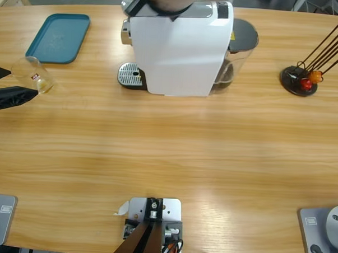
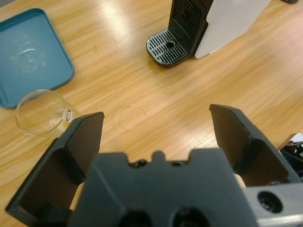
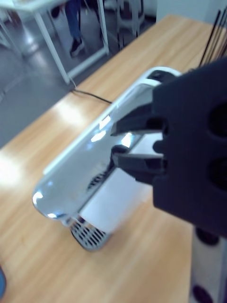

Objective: Pour coffee

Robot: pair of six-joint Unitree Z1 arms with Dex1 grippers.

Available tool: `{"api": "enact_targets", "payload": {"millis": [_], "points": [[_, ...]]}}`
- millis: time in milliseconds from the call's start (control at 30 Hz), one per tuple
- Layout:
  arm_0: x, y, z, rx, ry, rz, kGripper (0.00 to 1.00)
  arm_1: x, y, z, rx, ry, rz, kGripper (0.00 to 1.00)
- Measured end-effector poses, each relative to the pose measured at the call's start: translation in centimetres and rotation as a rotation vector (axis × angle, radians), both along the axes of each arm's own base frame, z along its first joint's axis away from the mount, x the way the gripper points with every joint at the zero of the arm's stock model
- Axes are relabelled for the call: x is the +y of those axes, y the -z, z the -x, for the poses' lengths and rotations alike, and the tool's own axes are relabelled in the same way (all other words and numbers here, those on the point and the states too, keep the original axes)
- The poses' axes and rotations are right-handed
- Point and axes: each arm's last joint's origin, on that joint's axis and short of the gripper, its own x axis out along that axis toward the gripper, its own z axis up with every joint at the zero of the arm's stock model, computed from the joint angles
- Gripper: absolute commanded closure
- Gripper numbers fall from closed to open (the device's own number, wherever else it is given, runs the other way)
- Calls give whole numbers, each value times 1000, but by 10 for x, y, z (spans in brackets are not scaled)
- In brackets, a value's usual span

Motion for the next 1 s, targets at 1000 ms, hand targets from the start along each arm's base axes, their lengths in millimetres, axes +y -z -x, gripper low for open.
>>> {"api": "enact_targets", "payload": {"millis": [1000], "points": [[7,2,-18,56,-156,-12,19,-182,38,104,343,-28,-178,0]]}}
